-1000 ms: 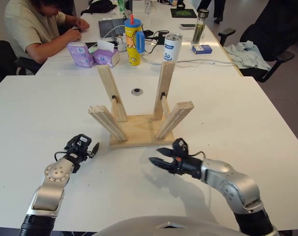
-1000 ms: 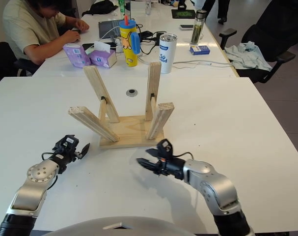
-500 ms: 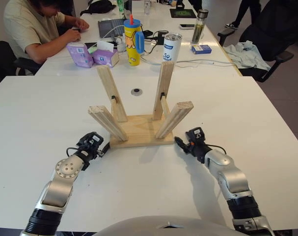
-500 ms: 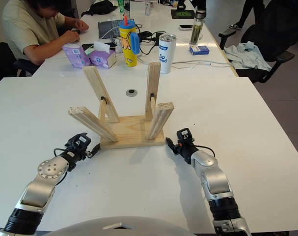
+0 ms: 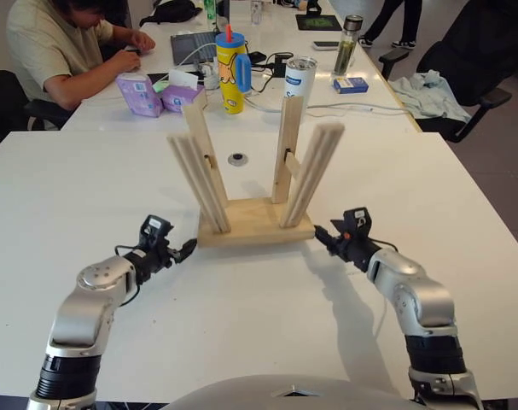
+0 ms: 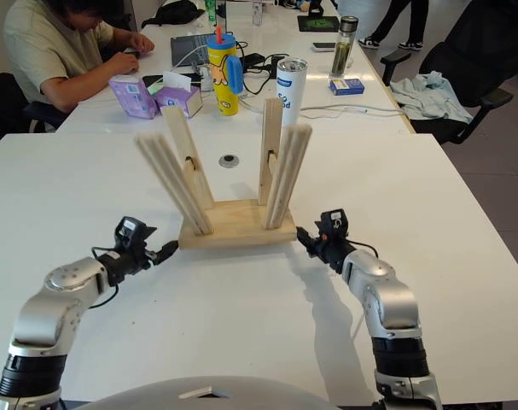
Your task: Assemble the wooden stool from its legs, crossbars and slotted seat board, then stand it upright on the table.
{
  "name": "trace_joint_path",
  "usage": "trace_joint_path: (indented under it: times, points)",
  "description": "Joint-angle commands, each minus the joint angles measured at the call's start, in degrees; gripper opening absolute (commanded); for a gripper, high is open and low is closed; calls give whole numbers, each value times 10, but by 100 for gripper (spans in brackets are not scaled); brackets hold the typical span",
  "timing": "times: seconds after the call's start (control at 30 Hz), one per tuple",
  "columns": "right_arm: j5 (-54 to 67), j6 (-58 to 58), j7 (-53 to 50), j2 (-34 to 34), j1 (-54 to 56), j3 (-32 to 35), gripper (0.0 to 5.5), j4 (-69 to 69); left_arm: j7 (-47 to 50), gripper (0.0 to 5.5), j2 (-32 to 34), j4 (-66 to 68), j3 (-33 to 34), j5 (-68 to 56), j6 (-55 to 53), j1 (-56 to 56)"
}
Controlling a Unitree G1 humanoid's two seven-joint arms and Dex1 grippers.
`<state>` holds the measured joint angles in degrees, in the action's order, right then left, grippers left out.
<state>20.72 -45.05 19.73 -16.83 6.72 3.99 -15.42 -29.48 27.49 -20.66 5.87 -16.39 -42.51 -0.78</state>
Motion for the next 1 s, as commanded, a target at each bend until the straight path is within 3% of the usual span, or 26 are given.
trace_joint_path:
  times: [0.03, 0.23, 0.4, 0.63, 1.0]
  points:
    - [110, -67, 31, 43, 100, 2, 300, -66, -94, 374, 15, -68, -4, -110, -7, -118]
    - [80, -57, -1, 50, 131, 39, 300, -24, -101, 374, 37, -53, -13, -94, 5, -111]
    - [5, 1, -30, 12, 103, 52, 300, 49, -138, 374, 95, -38, -25, -50, 59, -34]
    - [-8, 38, -22, -10, 78, 68, 300, 92, -205, 374, 169, 28, -8, -11, 150, 7]
    - [-24, 82, -13, -15, 74, 60, 300, 153, -232, 374, 117, 76, -84, -11, 196, -59]
